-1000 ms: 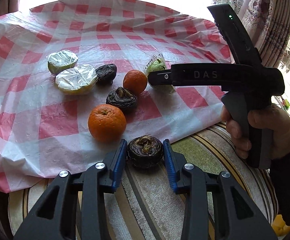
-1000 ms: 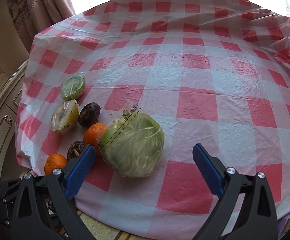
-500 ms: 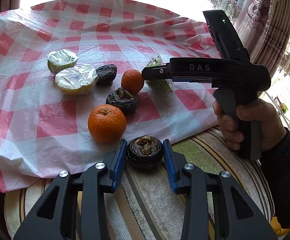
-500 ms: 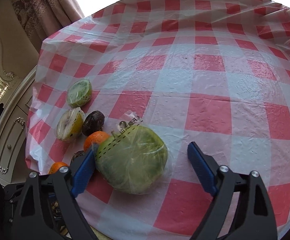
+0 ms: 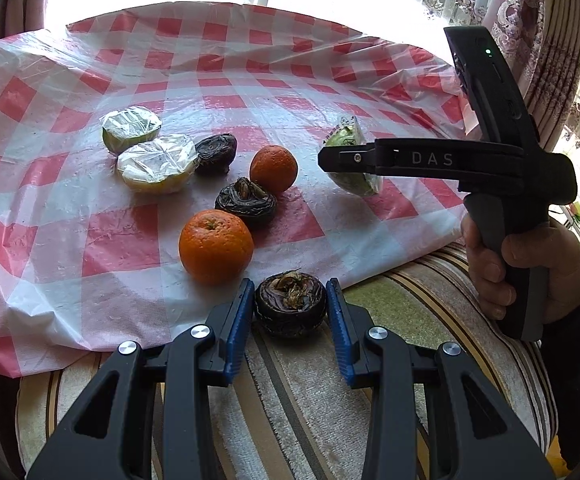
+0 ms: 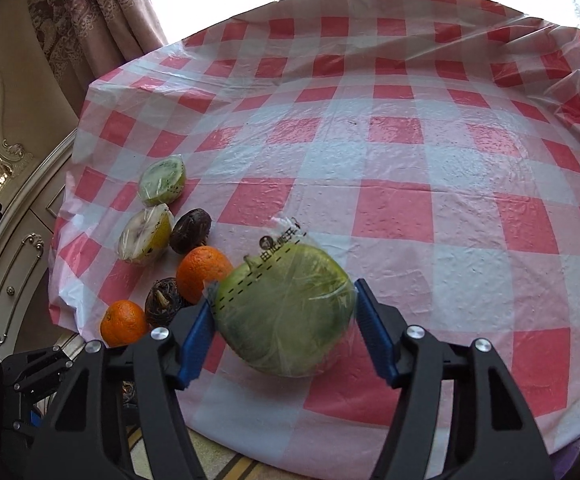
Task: Organize fruits
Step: 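Grasp the dark dried fruit with the left gripper while the right gripper grasps the wrapped cabbage, then carry the dried fruit and cabbage into the white box and open both grippers, then move both grippers back toward the oranges on the tablecloth, then grasp an orange with the left gripper while the right gripper grasps another orange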
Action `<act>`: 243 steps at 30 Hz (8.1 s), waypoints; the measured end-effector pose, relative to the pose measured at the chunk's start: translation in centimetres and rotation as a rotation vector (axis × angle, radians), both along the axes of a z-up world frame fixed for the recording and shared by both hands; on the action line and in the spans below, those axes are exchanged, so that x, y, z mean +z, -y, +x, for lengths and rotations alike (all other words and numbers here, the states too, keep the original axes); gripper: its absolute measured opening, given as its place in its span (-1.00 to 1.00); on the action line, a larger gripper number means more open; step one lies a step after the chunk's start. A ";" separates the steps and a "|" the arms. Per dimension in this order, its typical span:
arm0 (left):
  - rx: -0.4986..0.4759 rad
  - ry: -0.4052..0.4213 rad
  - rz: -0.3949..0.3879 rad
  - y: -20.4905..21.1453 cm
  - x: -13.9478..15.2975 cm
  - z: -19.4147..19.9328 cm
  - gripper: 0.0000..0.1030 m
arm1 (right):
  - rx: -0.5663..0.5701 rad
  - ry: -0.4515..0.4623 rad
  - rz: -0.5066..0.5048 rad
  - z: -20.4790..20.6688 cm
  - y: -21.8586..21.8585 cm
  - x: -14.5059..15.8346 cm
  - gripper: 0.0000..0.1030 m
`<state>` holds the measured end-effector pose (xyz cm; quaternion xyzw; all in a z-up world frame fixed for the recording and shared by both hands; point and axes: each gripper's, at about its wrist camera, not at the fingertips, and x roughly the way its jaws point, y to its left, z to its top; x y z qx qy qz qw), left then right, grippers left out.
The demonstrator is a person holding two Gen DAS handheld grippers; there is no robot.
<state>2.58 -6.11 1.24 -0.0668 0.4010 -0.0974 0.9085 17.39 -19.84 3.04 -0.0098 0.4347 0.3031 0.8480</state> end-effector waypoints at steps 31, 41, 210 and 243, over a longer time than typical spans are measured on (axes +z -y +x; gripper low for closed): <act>-0.033 0.086 0.167 4.3 3.9 -0.2 -0.32 | -0.210 0.056 0.004 -8.2 10.9 2.8 0.27; -0.143 0.129 0.189 9.4 5.4 1.0 -0.32 | -0.350 0.079 0.007 -9.3 18.3 4.3 0.27; 0.065 -0.022 0.019 -3.5 -0.1 3.2 -0.24 | -0.043 0.029 -0.116 -1.6 -6.6 0.3 0.30; 0.128 0.003 0.042 -3.6 0.1 2.9 -0.25 | -0.060 -0.007 -0.123 -2.8 -3.9 0.1 -0.33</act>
